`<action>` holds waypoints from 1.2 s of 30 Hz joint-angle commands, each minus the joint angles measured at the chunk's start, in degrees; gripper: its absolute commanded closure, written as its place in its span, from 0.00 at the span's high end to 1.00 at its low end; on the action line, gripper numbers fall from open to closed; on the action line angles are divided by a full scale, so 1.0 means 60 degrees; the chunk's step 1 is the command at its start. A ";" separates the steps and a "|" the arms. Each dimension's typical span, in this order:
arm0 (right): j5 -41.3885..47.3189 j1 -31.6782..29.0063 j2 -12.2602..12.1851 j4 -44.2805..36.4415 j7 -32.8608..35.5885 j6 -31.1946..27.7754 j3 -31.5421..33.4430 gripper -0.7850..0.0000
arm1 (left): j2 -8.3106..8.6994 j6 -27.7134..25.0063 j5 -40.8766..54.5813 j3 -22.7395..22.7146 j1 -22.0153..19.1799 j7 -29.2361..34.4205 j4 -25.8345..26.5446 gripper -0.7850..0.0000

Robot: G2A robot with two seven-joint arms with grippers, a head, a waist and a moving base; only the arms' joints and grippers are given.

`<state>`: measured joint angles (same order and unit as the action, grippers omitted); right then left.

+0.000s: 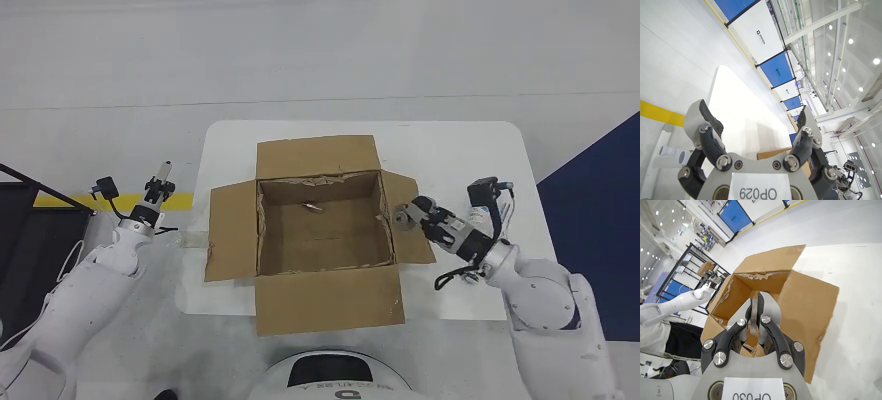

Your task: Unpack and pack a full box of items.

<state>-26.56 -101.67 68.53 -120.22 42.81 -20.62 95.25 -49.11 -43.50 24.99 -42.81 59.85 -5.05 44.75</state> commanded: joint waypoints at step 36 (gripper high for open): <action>-0.3296 0.4065 0.0740 0.5096 -0.2660 0.2750 -0.5638 0.50 | 0.0000 0.0000 0.0001 0.0000 0.0000 0.0001 0.0000 1.00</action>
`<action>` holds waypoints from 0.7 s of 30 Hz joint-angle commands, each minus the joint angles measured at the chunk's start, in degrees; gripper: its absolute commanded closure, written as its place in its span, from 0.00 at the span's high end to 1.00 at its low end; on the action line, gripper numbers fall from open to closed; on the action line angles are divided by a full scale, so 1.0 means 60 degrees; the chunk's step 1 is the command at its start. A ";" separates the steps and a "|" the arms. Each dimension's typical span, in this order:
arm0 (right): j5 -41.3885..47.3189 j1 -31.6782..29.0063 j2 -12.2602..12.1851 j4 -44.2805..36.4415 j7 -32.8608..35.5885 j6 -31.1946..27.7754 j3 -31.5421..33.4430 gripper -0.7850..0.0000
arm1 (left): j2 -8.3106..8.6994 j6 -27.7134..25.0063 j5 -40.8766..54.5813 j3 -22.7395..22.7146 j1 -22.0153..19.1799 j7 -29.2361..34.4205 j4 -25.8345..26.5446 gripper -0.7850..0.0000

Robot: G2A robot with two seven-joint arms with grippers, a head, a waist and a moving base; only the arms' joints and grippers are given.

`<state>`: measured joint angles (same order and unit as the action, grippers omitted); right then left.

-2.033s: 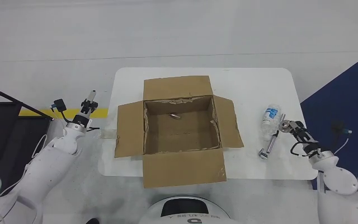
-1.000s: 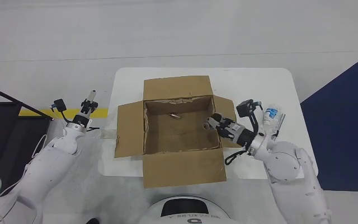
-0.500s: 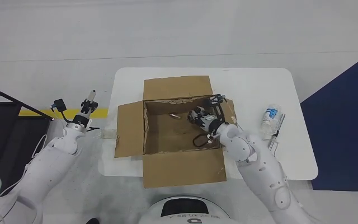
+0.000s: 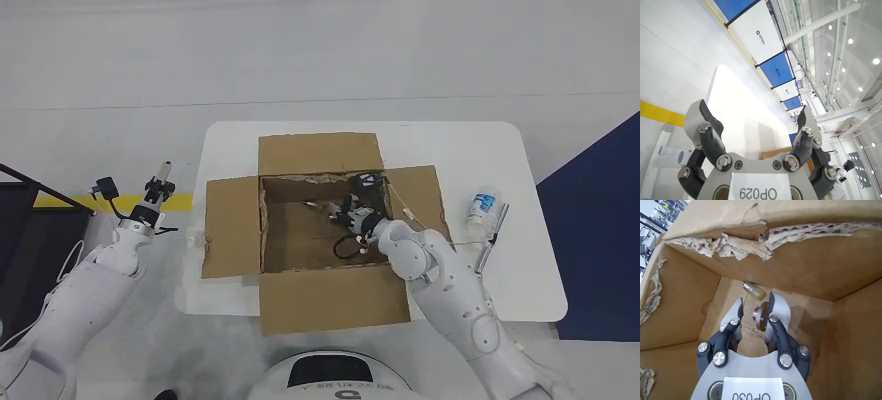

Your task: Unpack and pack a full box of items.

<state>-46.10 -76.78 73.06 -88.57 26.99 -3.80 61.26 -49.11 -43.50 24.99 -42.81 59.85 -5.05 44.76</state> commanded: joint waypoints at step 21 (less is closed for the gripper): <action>0.3103 -0.5509 -0.0796 -0.4986 -0.1622 -0.2033 0.7322 0.49 | 0.0000 0.0000 0.0001 0.0000 0.0000 0.0001 0.0000 1.00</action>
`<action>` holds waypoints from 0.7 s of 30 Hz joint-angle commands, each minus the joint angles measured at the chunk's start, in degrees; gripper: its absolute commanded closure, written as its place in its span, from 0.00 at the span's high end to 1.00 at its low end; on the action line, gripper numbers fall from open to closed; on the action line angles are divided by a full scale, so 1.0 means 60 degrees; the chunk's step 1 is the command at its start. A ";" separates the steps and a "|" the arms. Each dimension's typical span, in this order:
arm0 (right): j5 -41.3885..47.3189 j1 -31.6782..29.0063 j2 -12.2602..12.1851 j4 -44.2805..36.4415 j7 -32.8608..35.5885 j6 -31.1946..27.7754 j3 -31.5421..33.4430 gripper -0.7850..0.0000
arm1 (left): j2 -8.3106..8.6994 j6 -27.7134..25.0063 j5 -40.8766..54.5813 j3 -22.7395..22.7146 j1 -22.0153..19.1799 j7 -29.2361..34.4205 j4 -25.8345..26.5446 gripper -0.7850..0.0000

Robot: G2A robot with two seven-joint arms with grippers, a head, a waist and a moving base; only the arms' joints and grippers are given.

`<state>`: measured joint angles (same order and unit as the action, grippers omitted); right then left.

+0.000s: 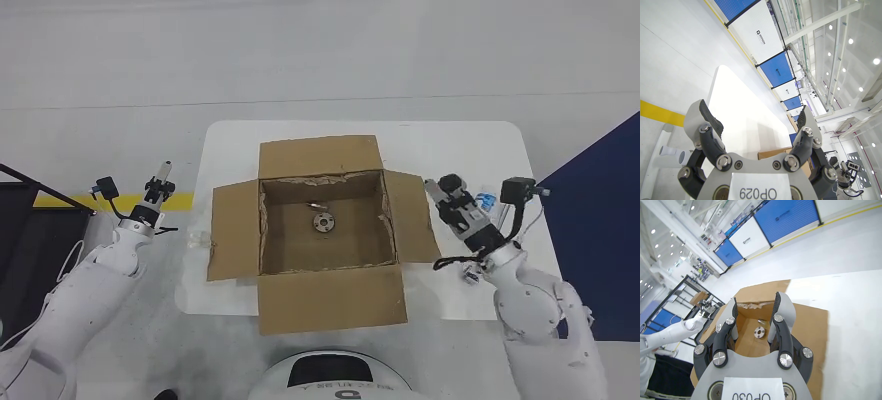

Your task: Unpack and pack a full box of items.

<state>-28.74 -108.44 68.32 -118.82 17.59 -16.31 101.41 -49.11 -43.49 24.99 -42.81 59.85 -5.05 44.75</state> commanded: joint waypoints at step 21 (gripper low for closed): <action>-0.1765 0.0410 -0.0511 0.1961 0.5965 0.2053 0.1609 0.40 | 0.0000 0.0000 0.0001 0.0000 0.0000 0.0001 0.0000 1.00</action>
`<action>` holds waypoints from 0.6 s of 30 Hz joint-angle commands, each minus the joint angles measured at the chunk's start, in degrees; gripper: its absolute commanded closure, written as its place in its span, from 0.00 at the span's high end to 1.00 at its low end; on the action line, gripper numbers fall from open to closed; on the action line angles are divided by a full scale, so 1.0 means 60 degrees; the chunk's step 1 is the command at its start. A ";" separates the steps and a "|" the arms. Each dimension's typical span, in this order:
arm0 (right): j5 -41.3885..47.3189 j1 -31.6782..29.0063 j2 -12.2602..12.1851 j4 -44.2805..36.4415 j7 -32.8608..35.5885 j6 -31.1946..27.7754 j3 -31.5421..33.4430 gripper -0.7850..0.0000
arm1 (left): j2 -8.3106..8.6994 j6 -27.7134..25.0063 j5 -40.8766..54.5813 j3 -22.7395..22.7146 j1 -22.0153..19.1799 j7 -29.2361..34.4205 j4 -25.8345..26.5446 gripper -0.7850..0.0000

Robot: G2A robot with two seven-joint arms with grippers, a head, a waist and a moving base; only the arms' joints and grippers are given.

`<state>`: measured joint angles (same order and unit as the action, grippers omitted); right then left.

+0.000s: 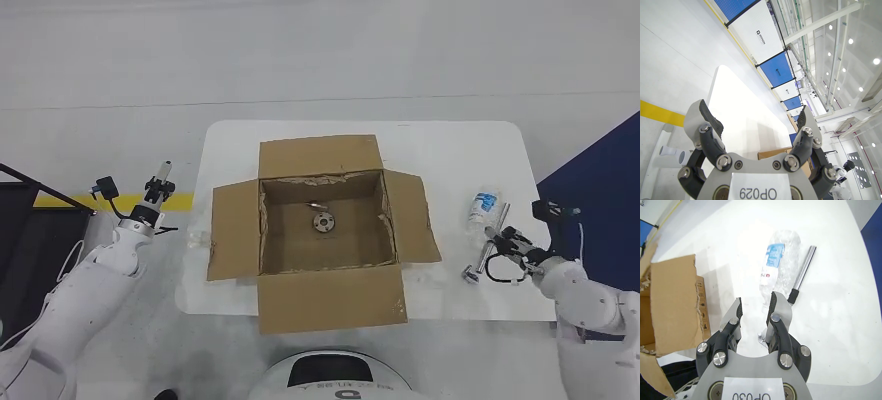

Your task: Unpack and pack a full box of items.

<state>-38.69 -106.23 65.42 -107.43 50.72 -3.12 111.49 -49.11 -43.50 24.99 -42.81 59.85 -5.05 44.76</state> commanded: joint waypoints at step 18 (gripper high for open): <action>-0.0739 -0.0006 -0.0157 0.0351 0.1426 0.0031 -0.0904 0.31 | 0.0000 0.0000 0.0001 0.0000 0.0000 0.0001 0.0000 1.00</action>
<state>-42.70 -106.40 64.49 -105.54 59.36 -3.41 106.42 -49.11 -43.50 24.99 -42.81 59.85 -5.05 44.76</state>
